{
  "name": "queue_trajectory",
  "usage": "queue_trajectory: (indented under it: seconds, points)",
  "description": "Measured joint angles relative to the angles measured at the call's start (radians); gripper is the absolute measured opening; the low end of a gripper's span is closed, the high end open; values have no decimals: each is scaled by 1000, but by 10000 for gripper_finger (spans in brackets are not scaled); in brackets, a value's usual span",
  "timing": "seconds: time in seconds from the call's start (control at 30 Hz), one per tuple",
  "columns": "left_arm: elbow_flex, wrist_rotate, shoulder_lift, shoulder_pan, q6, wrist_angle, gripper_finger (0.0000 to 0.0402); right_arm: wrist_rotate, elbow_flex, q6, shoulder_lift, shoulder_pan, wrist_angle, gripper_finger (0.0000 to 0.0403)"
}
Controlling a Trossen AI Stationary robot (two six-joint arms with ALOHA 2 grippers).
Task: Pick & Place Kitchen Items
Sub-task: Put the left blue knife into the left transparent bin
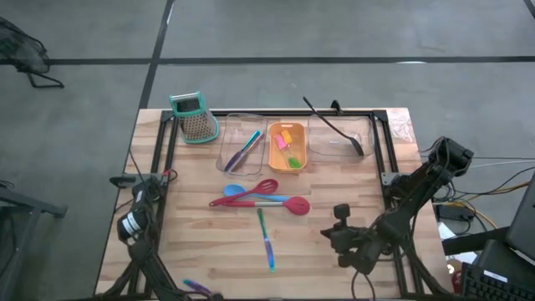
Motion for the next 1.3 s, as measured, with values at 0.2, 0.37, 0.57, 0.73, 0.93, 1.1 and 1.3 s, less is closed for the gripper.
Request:
queue_trajectory:
  seconds: [0.2, 0.37, 0.57, 0.73, 0.93, 1.1, 1.3]
  points:
    - [-12, 46, 0, 0, 62, 50, 147, -12, -1, 10, 0, 7, 19, 8]
    - [-14, -46, 3, 0, 408, 32, 134, -23, -3, 7, 0, 8, 34, 8]
    - [-46, -32, 4, 0, 511, -77, 117, -50, -3, 5, 1, 8, 40, 8]
    - [-71, -18, 6, -1, 535, -98, 105, -51, -3, 4, 1, 5, 50, 8]
    - [-99, 11, 6, -1, 613, -102, 99, -53, -3, 20, 1, 1, 97, 8]
    - [-120, 26, 6, -1, 650, -126, 99, -53, -3, 29, 1, 1, 125, 8]
    - [-126, 22, 6, -1, 667, -197, 99, -53, -3, 41, 1, 1, 125, 8]
